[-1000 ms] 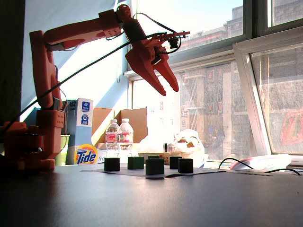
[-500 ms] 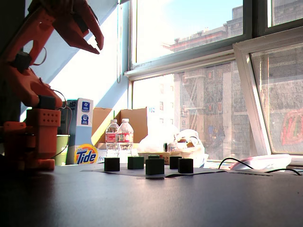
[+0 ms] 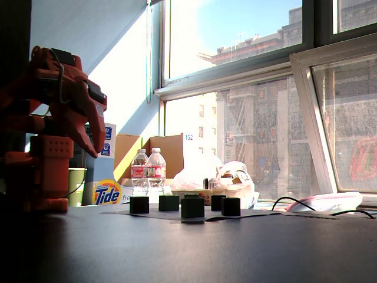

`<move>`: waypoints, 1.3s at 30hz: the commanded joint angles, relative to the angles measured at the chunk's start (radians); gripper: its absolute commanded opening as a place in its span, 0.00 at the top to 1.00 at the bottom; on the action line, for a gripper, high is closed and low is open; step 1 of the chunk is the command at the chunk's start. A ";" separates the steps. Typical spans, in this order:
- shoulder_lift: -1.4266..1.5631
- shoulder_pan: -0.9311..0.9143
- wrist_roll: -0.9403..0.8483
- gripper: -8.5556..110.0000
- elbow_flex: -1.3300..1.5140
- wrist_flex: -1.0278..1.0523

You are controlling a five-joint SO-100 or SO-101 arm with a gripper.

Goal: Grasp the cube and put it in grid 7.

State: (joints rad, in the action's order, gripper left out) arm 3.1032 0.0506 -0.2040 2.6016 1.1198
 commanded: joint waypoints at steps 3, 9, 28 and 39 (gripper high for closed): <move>0.060 -0.008 0.005 0.93 0.127 -0.107; 0.075 -0.011 0.017 0.93 0.265 -0.261; 0.129 -0.005 0.034 0.93 0.506 -0.503; 0.170 0.008 0.052 0.93 0.528 -0.442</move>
State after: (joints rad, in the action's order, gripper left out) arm 3.2551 0.0476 -0.1580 3.0588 0.6550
